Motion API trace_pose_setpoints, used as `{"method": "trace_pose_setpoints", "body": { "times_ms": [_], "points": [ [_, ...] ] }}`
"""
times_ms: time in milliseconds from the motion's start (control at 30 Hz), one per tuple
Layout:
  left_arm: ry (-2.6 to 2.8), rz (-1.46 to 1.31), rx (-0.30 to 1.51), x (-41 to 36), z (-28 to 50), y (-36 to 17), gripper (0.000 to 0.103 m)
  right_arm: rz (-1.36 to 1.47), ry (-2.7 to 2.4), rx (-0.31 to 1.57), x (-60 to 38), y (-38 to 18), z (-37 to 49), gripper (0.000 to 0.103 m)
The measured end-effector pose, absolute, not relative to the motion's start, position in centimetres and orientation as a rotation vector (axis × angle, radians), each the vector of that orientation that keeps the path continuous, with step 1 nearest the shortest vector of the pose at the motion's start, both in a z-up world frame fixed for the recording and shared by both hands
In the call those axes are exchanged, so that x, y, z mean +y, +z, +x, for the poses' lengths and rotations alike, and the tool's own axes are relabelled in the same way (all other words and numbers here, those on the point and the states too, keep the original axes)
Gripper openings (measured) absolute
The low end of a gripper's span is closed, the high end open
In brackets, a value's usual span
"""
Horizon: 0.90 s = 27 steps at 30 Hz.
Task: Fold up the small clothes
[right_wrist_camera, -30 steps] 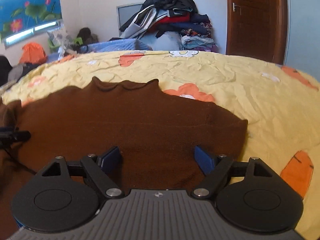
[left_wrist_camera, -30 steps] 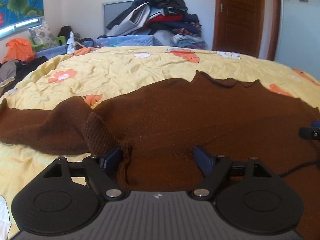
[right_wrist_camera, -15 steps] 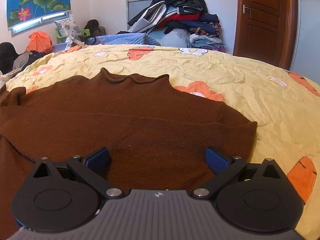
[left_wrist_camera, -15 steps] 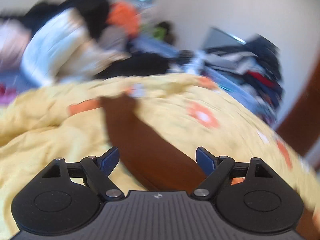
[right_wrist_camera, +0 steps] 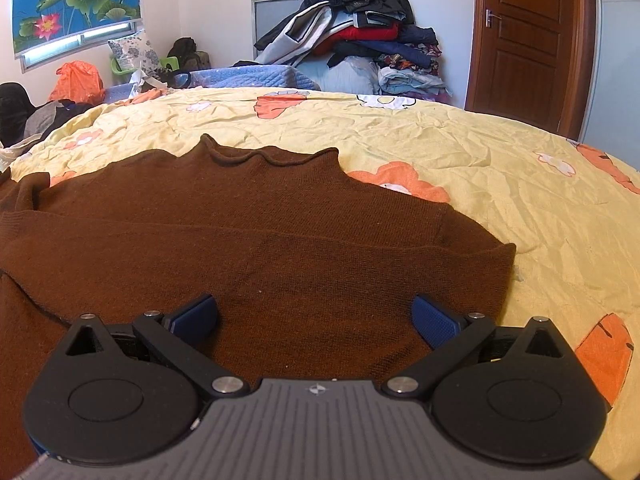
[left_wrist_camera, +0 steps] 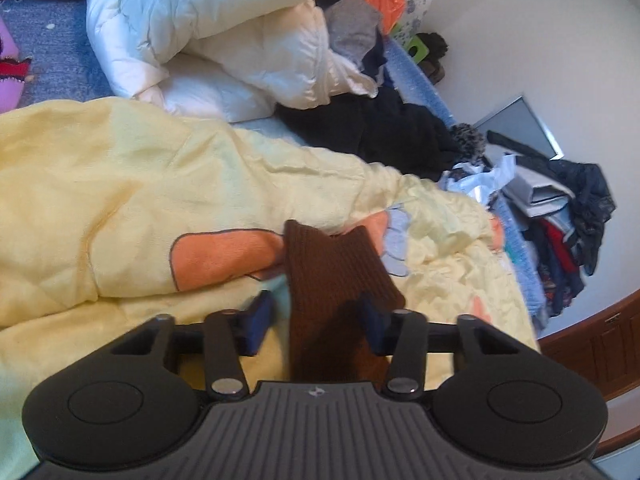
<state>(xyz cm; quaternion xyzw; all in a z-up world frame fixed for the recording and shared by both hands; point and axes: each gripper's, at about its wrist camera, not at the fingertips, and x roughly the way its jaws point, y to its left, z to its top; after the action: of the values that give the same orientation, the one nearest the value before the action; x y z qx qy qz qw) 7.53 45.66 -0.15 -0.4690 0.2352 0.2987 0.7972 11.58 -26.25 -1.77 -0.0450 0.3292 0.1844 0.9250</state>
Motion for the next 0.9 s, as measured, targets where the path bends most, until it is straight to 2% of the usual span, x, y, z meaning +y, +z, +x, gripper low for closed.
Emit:
{"method": "trace_pose_setpoints", "body": {
  "times_ms": [33, 67, 133, 200, 300, 400, 500, 600, 700, 767, 833, 867, 900],
  "points": [
    [0.651, -0.982, 0.52, 45.7, 7.7, -0.3, 0.028, -0.092, 0.377, 0.675, -26.2, -1.8, 11.6, 0.103],
    [0.648, -0.966, 0.52, 45.6, 7.6, -0.3, 0.026, -0.092, 0.378, 0.675, -26.3, -1.8, 11.6, 0.103],
    [0.642, -0.933, 0.514, 45.3, 7.4, -0.1, 0.013, -0.093, 0.377, 0.675, -26.3, -1.8, 11.6, 0.103],
    [0.677, -0.902, 0.503, 44.7, 7.0, 0.7, 0.006, -0.095, 0.376, 0.675, -26.2, -1.8, 11.6, 0.103],
    [0.697, -0.792, 0.442, 42.2, 6.6, 3.9, 0.006, -0.094, 0.376, 0.675, -26.2, -1.8, 11.6, 0.103],
    [0.578, -0.605, 0.37, 35.9, 6.7, 8.3, 0.006, -0.092, 0.375, 0.675, -26.2, -1.8, 11.6, 0.103],
    [0.36, -0.311, 0.316, 25.1, 6.7, 11.1, 0.006, -0.091, 0.373, 0.674, -26.1, -1.8, 11.6, 0.103],
    [0.102, -0.126, 0.377, 14.3, 6.1, 9.7, 0.006, -0.088, 0.374, 0.674, -26.2, -1.7, 11.6, 0.103],
    [-0.07, 0.003, 0.566, 5.9, 5.5, 5.4, 0.013, -0.082, 0.371, 0.672, -26.1, -1.7, 11.5, 0.103],
    [-0.083, 0.054, 0.639, 2.5, 3.9, 3.0, 0.031, -0.081, 0.367, 0.672, -26.1, -1.7, 11.4, 0.103],
    [-0.087, 0.038, 0.601, 1.6, 1.5, 2.1, 0.066, -0.083, 0.365, 0.671, -26.0, -1.8, 11.4, 0.103],
    [-0.094, 0.014, 0.566, 1.7, 0.4, 2.0, 0.076, -0.083, 0.366, 0.671, -26.0, -1.8, 11.4, 0.103],
    [-0.094, -0.008, 0.534, 2.1, -0.6, 1.9, 0.091, -0.083, 0.366, 0.672, -26.0, -1.8, 11.4, 0.103]
  ]
}}
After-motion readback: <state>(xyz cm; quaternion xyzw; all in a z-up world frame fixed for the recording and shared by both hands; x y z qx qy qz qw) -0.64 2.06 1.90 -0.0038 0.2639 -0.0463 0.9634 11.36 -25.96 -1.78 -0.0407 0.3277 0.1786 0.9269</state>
